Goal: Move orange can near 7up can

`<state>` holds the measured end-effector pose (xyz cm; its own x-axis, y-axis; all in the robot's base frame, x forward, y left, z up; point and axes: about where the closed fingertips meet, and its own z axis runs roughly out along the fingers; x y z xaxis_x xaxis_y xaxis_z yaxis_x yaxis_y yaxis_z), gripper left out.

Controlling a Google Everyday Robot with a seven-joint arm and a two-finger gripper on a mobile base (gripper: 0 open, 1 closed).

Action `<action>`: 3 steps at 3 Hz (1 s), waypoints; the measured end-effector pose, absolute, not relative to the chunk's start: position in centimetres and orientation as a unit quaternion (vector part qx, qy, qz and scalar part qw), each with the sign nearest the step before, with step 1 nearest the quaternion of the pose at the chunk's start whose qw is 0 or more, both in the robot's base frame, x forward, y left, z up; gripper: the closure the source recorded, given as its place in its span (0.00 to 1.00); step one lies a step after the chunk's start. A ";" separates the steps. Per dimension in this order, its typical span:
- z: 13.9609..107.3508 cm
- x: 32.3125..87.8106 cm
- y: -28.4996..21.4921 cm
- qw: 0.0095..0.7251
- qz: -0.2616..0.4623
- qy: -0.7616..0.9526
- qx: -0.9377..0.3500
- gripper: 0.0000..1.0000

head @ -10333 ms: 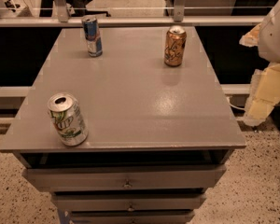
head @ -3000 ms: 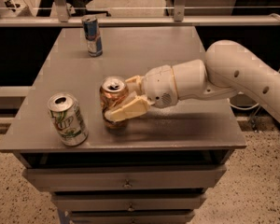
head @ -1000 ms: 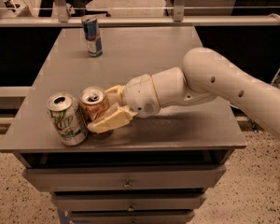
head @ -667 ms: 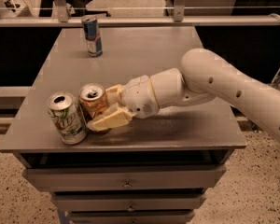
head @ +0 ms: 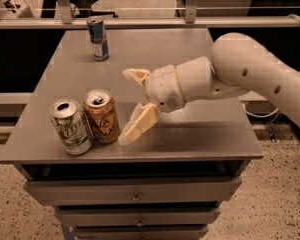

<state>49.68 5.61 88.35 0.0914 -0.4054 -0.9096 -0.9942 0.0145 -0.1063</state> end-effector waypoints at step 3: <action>101.8 56.8 -6.8 0.529 0.184 0.583 -0.589 0.00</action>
Offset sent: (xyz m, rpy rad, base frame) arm 0.1142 -0.1991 0.1966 -0.0475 -0.4564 -0.4006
